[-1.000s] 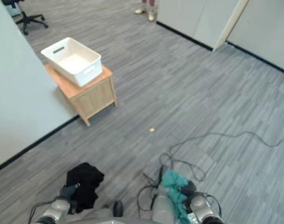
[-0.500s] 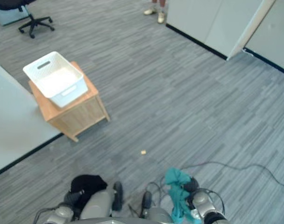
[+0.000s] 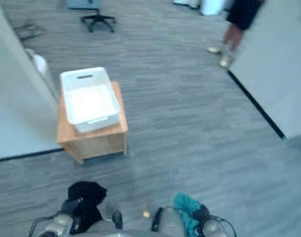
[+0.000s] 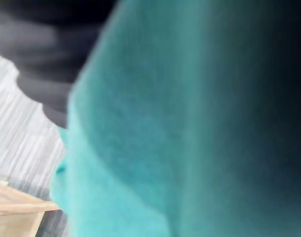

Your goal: Tidy up the quilt and then pick up the clothes from the bed and put them into the laundry hamper.

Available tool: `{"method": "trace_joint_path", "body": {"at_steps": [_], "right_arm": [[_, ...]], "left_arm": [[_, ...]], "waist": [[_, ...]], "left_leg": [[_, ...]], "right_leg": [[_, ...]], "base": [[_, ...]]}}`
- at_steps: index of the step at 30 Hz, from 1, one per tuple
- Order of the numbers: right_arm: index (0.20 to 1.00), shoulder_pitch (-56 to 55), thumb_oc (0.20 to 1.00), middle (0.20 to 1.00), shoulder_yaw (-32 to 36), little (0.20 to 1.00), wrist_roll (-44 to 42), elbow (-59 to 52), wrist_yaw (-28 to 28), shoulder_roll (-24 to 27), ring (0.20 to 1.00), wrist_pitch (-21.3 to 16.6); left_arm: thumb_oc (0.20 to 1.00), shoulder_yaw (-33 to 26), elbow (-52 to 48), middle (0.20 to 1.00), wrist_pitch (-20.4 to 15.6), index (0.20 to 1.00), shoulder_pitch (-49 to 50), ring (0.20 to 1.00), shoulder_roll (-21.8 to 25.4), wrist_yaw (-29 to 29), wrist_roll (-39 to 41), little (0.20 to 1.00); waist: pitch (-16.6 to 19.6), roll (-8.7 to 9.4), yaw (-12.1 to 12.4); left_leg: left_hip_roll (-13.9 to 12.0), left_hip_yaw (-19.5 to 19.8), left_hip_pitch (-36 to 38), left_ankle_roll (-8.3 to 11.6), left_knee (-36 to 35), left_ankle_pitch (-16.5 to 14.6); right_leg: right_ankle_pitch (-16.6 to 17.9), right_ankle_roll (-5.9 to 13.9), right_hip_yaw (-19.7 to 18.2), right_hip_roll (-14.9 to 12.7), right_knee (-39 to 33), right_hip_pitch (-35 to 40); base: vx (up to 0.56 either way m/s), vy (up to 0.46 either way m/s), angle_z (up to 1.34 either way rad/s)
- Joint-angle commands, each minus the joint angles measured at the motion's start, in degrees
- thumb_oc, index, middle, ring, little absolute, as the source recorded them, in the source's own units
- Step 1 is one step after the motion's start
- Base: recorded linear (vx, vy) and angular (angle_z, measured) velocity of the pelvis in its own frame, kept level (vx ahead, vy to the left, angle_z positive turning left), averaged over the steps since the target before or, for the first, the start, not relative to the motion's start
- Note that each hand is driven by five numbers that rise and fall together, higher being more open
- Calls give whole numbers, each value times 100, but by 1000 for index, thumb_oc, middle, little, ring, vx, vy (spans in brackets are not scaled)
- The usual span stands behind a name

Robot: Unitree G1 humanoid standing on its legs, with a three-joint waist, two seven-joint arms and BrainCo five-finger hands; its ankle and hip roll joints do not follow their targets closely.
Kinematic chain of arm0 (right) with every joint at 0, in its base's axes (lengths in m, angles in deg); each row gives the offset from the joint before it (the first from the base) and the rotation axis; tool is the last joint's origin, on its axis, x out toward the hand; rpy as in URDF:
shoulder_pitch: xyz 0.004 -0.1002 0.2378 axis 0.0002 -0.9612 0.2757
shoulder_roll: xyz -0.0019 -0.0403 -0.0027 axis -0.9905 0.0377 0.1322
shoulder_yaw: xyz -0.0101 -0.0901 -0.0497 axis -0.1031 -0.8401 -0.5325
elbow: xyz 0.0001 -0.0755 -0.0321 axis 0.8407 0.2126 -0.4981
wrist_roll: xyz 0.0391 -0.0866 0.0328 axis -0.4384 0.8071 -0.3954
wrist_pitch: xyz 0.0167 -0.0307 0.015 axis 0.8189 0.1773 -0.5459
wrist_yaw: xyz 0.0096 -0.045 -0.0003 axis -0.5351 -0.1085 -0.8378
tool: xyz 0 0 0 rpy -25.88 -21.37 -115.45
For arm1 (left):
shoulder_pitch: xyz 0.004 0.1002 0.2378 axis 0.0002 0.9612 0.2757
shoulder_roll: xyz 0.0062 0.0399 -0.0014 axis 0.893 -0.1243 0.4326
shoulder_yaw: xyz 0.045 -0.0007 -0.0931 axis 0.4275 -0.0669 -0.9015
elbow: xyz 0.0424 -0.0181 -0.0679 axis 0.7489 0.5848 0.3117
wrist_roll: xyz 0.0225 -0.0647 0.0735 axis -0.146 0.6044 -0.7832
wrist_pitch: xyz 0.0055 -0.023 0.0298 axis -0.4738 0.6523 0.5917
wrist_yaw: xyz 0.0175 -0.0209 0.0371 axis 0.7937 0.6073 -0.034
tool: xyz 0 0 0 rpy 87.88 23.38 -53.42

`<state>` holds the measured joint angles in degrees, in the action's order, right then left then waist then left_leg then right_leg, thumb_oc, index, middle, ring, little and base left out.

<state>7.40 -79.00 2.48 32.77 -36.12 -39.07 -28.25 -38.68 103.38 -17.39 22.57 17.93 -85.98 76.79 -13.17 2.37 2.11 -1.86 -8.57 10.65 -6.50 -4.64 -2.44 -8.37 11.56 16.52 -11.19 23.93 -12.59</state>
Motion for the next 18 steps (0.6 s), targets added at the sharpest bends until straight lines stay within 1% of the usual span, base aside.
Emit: {"method": "trace_joint_path", "body": {"at_steps": [1,2,3,4,5,6,7,8,9,10,11,12,13,14,15,16,17,18], "right_arm": [[200,313,200,200,228,200,-265,-25,96,109,200,-66],[200,310,200,200,260,200,-280,7,92,107,200,-48],[200,272,200,200,256,200,-233,23,63,93,200,-28],[200,249,200,200,231,200,-188,8,36,85,200,-24],[200,192,200,200,188,200,-125,59,-3,46,200,-3],[200,174,200,200,169,200,-127,87,-57,43,200,-23],[200,174,200,200,168,200,-127,87,-57,43,200,-23],[200,202,200,200,92,200,-107,108,-77,74,200,-46],[200,205,200,200,91,200,-108,111,-77,74,200,-48],[200,294,200,200,0,200,-91,92,-14,135,200,-67],[200,360,200,200,-52,200,-109,81,-7,174,200,-61],[200,449,200,200,-90,200,-89,90,-22,205,200,-46],[200,449,200,200,-91,200,-89,90,-22,205,200,-46],[200,497,200,200,-160,200,-64,-4,-35,240,200,-49],[200,503,200,200,-187,200,-33,-57,-35,258,200,-56],[200,514,200,200,-197,200,-13,-109,-33,270,200,-74],[200,535,200,200,-191,200,0,-148,-38,274,200,-90],[200,542,200,200,-160,200,19,-200,-22,272,200,-114]], "left_arm": [[200,285,-24,200,-153,200,-12,200,115,-68,-224,200],[200,266,13,200,-153,200,-43,200,116,-74,-270,200],[200,239,128,200,-182,200,4,200,88,-71,-333,200],[200,215,195,200,-204,200,40,200,86,-76,-329,200],[200,221,245,200,-200,200,90,200,88,-70,-352,200],[200,180,246,200,-242,200,147,200,70,-58,-295,200],[200,180,246,200,-242,200,147,200,70,-58,-295,200],[200,88,211,200,-242,200,185,200,19,-101,-99,200],[200,88,210,200,-240,200,185,200,19,-101,-98,200],[200,44,95,200,-248,200,162,200,8,-171,70,200],[200,55,27,200,-249,200,128,200,1,-199,145,200],[200,83,-24,200,-264,200,111,200,-26,-185,168,200],[200,83,-24,200,-264,200,111,200,-26,-185,168,200],[200,114,-81,200,-234,200,127,200,-44,-158,155,200],[200,102,-84,200,-240,200,170,200,-46,-163,136,200],[200,92,-74,200,-227,200,237,200,-82,-152,110,200],[200,79,-48,200,-214,200,275,200,-93,-143,81,200],[200,45,-19,200,-189,200,323,200,-110,-123,31,200]], "waist": [[-150,81,-69],[-107,82,-102],[-84,9,-186],[-66,5,-204],[-21,55,-200],[16,17,-232],[16,16,-234],[2,10,-144],[16,2,-166],[-200,114,28],[-283,164,91],[-348,201,175],[-346,203,174],[-349,212,318],[-298,213,340],[-221,181,378],[-176,110,393],[-99,41,384]], "left_leg": [[-21,-203,26,824,0,-368],[-61,-61,104,885,-1,-429],[-236,207,412,1011,88,-604],[-282,318,530,1059,194,-668],[-287,399,603,1094,334,-791],[-364,528,645,1168,632,-737],[-366,529,645,1168,633,-738],[-483,664,178,1272,1806,-300],[-494,690,130,1275,1860,-325],[-583,682,-634,1243,3288,161],[-631,544,-970,1175,3609,256],[-640,362,-1251,1119,3590,167],[-638,363,-1253,1119,3588,169],[-419,137,-1584,1075,3119,-79],[-264,-39,-1615,1015,2607,-136],[-178,-329,-1665,963,2048,-119],[-191,-724,-1668,994,1588,8],[-224,-1291,-1611,1021,1146,201]], "right_leg": [[1055,100,-371,97,-1923,635],[1246,189,-559,-19,-2220,476],[1492,287,-740,-170,-2448,344],[1477,294,-743,-172,-2430,367],[1418,272,-767,-178,-2330,396],[1345,258,-802,-97,-2201,451],[1345,258,-800,-96,-2201,453],[1251,83,-829,38,-2164,614],[1250,80,-805,41,-2163,603],[1082,-184,-580,101,-2335,1015],[1000,-282,-454,126,-2430,1211],[938,-335,-330,171,-2573,1456],[938,-335,-329,169,-2573,1454],[794,-351,-232,252,-2670,1704],[728,-327,-166,271,-2689,1745],[629,-316,-52,332,-2696,1853],[514,-309,48,427,-2706,1975],[355,-314,181,551,-2688,2095]], "base": [[611,-237,183],[904,-386,156],[865,-398,163],[841,-415,117],[587,-324,96],[386,-227,73],[492,-337,79],[285,-220,42],[461,-508,40],[246,-398,24],[377,-504,38],[202,-215,33],[358,-201,22],[357,-115,4],[496,-121,0],[381,-27,8],[374,-7,35],[381,-12,39]]}}
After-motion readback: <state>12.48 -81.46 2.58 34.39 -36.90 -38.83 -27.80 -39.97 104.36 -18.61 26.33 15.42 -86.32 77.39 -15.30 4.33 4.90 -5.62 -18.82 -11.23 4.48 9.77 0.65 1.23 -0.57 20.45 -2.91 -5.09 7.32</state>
